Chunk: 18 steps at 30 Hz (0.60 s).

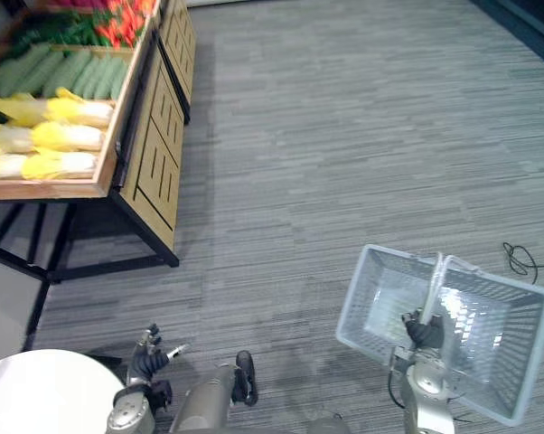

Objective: Pick vegetable in the basket

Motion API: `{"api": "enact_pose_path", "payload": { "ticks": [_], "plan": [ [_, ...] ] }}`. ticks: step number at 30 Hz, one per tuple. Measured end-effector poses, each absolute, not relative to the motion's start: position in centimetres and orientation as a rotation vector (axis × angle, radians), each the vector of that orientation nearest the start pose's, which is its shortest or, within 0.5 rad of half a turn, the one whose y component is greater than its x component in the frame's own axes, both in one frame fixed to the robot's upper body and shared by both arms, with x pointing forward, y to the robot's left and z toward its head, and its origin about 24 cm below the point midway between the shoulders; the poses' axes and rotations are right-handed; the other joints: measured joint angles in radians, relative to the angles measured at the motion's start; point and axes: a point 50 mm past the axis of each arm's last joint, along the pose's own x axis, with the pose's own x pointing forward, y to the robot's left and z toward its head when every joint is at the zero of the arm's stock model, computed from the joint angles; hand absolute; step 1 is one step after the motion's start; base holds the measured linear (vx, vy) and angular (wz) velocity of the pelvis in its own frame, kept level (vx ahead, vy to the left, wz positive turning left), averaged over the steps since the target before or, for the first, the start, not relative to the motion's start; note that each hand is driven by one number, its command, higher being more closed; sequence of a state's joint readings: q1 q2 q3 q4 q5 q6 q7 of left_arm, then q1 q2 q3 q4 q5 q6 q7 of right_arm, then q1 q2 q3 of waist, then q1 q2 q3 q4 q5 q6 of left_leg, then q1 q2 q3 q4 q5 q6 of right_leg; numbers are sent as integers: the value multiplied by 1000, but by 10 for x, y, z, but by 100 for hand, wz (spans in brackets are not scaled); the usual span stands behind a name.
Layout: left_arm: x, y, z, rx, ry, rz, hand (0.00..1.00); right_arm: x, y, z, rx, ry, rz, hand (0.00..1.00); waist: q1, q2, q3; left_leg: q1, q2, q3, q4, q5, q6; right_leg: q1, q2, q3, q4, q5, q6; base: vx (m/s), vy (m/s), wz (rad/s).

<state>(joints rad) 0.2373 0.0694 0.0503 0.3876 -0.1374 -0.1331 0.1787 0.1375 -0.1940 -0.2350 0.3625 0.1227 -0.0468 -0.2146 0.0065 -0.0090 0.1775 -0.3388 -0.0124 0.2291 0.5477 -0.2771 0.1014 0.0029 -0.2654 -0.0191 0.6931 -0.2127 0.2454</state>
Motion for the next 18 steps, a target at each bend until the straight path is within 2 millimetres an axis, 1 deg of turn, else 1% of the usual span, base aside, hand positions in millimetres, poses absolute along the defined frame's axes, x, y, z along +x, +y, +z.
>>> {"api": "enact_pose_path", "payload": {
  "ticks": [1, 2, 3, 4, 5, 6, 7, 8, 9, 10, 11, 12, 13, 14, 15, 16, 17, 18],
  "plan": [
    [161, 202, -77, -17, 483, 333, 0, 183, -267, -50, -97, 431, -515, 100, -3, -1, 2, 99, -28, -9, -42, -22, 11, -67, -12, 8, 232, 25, 9, 687, 203, 21],
    [161, 202, -76, -13, 482, 329, 0, 183, -264, -52, -98, 439, -503, 100, -4, 0, 4, 151, -38, -14, -68, -27, 12, -96, -17, -4, 323, 7, -27, 675, 128, 16],
    [162, 201, -74, -11, 472, 323, 0, 186, -258, -53, -106, 442, -469, 100, -11, 10, 5, 247, -48, -28, -133, -27, 14, -153, -11, -43, 420, -34, -101, 621, 93, 14],
    [163, 201, -73, -11, 464, 320, 0, 189, -253, -52, -114, 437, -434, 100, -21, 21, 4, 327, -44, -46, -197, -27, 14, -222, 0, -108, 416, -68, -158, 600, 71, 14],
    [164, 201, -72, -9, 458, 317, 0, 191, -251, -51, -117, 430, -424, 100, -24, 33, 0, 357, -40, -52, -223, -27, 14, -258, 9, -130, 394, -83, -182, 571, 24, 20],
    [168, 200, -71, -9, 449, 310, 0, 195, -249, -49, -121, 416, -413, 100, -30, 36, 2, 400, -34, -69, -261, -27, 14, -334, 30, -156, 313, -104, -207, 672, -59, 35],
    [174, 197, -68, -11, 436, 298, 0, 197, -249, -47, -121, 406, -410, 100, -42, 41, 6, 430, -23, -92, -280, -28, 13, -400, 64, -149, 183, -101, -205, 552, -64, 48],
    [176, 196, -68, -12, 430, 290, 0, 197, -249, -46, -121, 401, -408, 100, -48, 45, 8, 444, -15, -100, -285, -29, 11, -427, 82, -136, 106, -95, -200, 668, -143, 74],
    [179, 193, -67, -15, 425, 279, 0, 198, -250, -43, -119, 390, -403, 100, -59, 54, 15, 476, 8, -120, -288, -42, -15, -456, 122, -101, -74, -41, -178, 592, -173, 75],
    [180, 192, -66, -16, 421, 278, 0, 199, -249, -42, -118, 385, -401, 100, -69, 44, 13, 506, 16, -140, -289, -61, -54, -454, 149, -65, -247, 60, -175, 727, -222, 76],
    [178, 194, -67, -12, 427, 282, 0, 199, -249, -41, -120, 379, -400, 100, -72, 28, 17, 534, 13, -157, -285, -83, -90, -446, 155, -31, -337, 204, -184, 646, -235, 65],
    [176, 189, -74, -25, 457, 281, 0, 198, -255, -39, -144, 378, -404, 100, -72, 49, 16, 565, 40, -190, -265, -107, -125, -447, 170, -26, -262, 257, -207, 765, -289, 58],
    [173, 187, -75, -34, 467, 281, 0, 202, -255, -35, -148, 360, -399, 100, -67, 70, 15, 551, 79, -215, -199, -76, -149, -446, 175, -55, -174, 172, -229, 630, -240, 48],
    [174, 187, -75, -34, 467, 280, 0, 202, -254, -36, -146, 360, -398, 100, -67, 70, 15, 547, 80, -217, -179, -66, -150, -443, 173, -64, -161, 155, -233, 599, -226, 50],
    [175, 184, -75, -51, 462, 286, 0, 199, -252, -37, -138, 366, -398, 100, -68, 78, 18, 504, 102, -227, -49, -12, -171, -401, 177, -100, -145, 103, -246, 340, -137, 44],
    [175, 182, -74, -63, 458, 289, 0, 196, -250, -37, -132, 366, -399, 100, -63, 83, 22, 471, 117, -226, 47, 39, -183, -365, 179, -119, -155, 86, -252, 560, -222, 59],
    [175, 176, -73, -85, 452, 284, 0, 190, -247, -37, -123, 364, -401, 100, -41, 90, 30, 386, 160, -213, 255, 158, -197, -275, 187, -141, -203, 66, -264, 530, -200, 43],
    [172, 173, -71, -95, 442, 281, 0, 188, -243, -37, -105, 359, -403, 100, -27, 91, 35, 309, 219, -163, 428, 140, -196, -185, 202, -166, -267, 61, -271, 514, -188, 40]
  ]
}}
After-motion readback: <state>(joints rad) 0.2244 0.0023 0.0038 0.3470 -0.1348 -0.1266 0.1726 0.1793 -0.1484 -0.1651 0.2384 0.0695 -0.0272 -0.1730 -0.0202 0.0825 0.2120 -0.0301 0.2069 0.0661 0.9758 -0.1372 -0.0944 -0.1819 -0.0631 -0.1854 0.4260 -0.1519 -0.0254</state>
